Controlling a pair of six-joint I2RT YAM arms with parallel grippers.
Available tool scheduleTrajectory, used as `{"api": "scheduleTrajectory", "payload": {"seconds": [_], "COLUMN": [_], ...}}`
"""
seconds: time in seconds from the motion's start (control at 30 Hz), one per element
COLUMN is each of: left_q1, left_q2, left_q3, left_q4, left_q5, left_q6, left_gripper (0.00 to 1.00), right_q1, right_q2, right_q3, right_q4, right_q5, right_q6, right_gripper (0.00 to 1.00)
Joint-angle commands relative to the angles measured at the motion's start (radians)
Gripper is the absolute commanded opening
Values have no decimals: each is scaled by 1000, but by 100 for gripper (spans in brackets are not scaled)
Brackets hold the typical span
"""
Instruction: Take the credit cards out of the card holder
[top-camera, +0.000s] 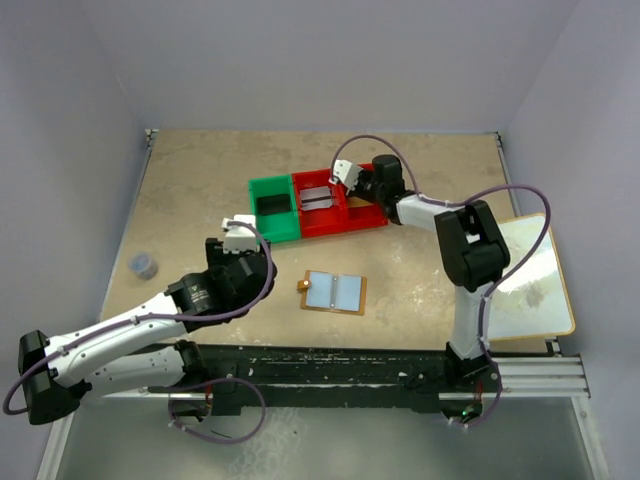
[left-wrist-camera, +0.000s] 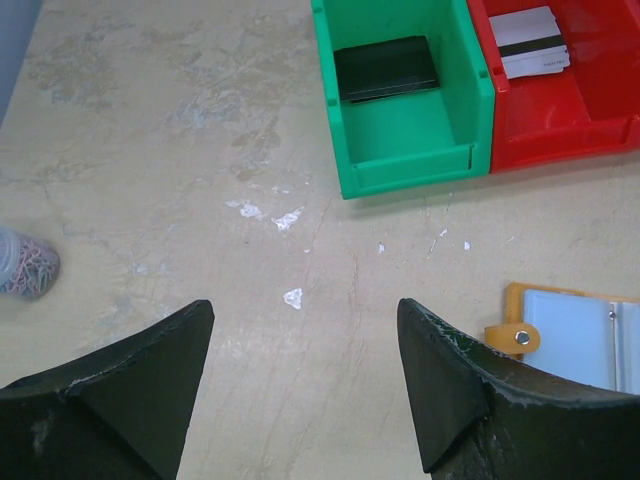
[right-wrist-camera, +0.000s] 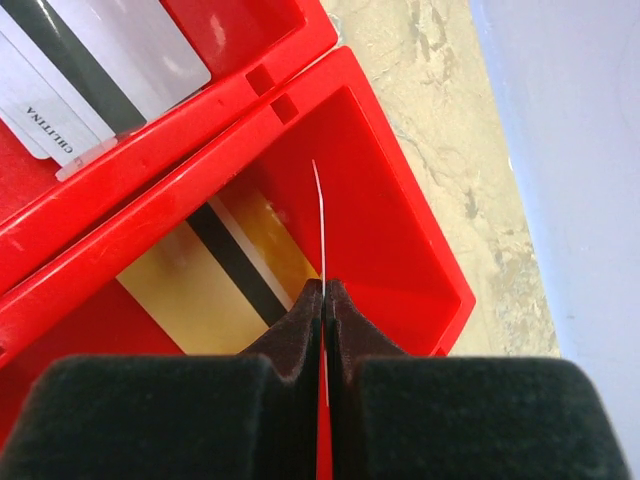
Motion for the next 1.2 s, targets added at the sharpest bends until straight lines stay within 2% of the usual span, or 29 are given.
{"api": "scheduleTrajectory", "payload": {"seconds": [0.0, 0.1, 0.3, 0.37, 0.57, 0.6, 0.67, 0.8, 0.93, 1.07, 1.17], "left_q1": [-2, -2, -2, -1, -2, -1, -2, -2, -1, -2, -2], "left_q2": [-23, -41, -48, -40, -11, -4, 1, -45, -111, -138, -134], "left_q3": [51, 47, 41, 43, 53, 64, 94, 81, 56, 46, 45], "left_q4": [-12, -12, -6, -11, -21, -36, -80, -70, -36, -19, -9], "left_q5": [-38, -46, -54, -54, -40, -42, -54, -77, -72, -59, -42], "left_q6": [4, -2, -4, -4, 3, 0, -26, -39, -47, -50, -44], "left_gripper": [72, 72, 72, 72, 72, 71, 71, 71, 72, 73, 73], "right_q1": [-6, -6, -6, -6, -6, -6, -6, -6, -6, -6, -4], "right_q2": [9, 22, 28, 18, -7, -13, -24, -53, -127, -270, -438], "right_q3": [58, 44, 30, 15, -1, -7, -15, -19, -42, -88, -182], "right_q4": [-1, 38, 4, 8, -16, -13, -17, -26, 24, 49, 43], "right_q5": [-41, -8, -29, -34, -39, -40, -42, -28, -4, 45, -25], "right_q6": [-67, -68, -93, -97, -95, -96, -100, -85, -12, 124, 285], "right_gripper": [0, 5, 9, 18, 30, 36, 38, 41, 42, 50, 52]}}
